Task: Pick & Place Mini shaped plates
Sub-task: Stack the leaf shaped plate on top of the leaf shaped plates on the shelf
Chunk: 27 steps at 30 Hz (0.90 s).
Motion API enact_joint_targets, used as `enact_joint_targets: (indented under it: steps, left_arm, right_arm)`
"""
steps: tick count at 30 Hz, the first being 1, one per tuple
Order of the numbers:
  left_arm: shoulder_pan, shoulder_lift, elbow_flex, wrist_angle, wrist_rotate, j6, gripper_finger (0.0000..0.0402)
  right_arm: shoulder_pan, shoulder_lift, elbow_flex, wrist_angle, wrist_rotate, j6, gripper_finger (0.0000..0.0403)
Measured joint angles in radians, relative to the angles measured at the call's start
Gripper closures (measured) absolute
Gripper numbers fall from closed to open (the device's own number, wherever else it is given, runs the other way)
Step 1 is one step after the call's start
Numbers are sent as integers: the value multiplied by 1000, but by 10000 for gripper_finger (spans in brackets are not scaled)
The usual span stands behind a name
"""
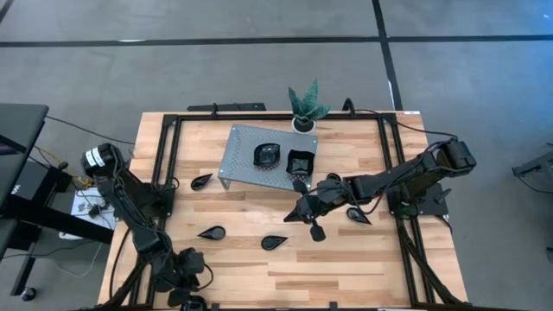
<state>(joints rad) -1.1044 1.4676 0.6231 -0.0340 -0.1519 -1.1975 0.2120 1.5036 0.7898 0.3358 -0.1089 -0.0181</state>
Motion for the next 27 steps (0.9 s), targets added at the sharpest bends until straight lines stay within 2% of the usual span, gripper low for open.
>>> enact_joint_targets:
  steps: [4, 10, 19, 27]
  left_arm:
    - [-2, 22, 0, 38, 35, -25, 300]
    - [-18, 23, 2, 116, 35, -36, 283]
    - [-54, 99, 2, 124, 37, -98, 282]
    - [-55, 105, 2, 125, 37, -89, 282]
  right_arm:
    - [5, 0, 0, -9, 0, 0, 403]
    - [11, 1, 0, -11, 0, 0, 403]
    - [19, 1, 0, -10, 0, -16, 403]
    - [31, 1, 0, -9, 0, -18, 403]
